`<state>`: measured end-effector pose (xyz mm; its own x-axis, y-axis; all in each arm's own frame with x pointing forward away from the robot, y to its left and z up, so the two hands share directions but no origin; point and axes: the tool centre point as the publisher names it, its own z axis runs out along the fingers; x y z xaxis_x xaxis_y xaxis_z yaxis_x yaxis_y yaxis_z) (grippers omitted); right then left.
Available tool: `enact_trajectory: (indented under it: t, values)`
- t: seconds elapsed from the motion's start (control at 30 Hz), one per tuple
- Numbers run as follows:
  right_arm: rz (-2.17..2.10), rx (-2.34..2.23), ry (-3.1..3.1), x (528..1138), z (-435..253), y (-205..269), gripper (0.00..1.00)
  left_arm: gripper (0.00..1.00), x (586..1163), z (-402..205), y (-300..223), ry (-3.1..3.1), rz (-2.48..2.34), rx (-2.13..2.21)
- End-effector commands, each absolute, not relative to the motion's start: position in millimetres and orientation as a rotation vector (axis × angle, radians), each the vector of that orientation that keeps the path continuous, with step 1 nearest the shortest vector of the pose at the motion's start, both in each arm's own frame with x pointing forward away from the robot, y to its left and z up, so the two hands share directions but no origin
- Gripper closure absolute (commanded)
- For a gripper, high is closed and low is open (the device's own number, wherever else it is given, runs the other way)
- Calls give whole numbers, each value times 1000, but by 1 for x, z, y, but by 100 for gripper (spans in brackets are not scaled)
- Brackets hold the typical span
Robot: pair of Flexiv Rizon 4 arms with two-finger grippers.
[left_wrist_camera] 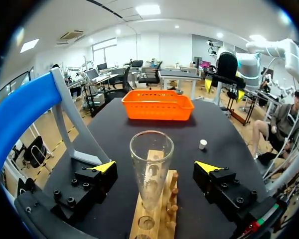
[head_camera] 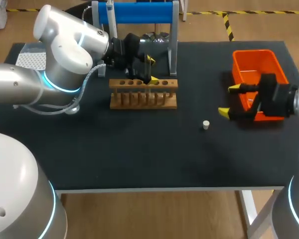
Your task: Invert the test tube, pick up the pipette, mount the tip to pipette, aspirate from beaker and dispense into the tube, eject the tip, return the pipette, and cap with the stopper.
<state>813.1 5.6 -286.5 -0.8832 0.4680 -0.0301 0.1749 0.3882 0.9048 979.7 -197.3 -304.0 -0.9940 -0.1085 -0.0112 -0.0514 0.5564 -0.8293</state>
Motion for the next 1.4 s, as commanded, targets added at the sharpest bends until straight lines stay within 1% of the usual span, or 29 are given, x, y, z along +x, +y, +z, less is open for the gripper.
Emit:
enact_trajectory:
  t: [0.03,0.57,1.4]
  values:
    - [1491,614,2330,817,-308,18,0,0,981,-304,-198,2720,-1443,-139]
    - [1430,644,2317,822,-365,24,0,0,981,-304,-198,2720,-1443,-139]
    - [1412,731,2296,832,-401,30,0,0,981,-304,-198,2720,-1443,-139]
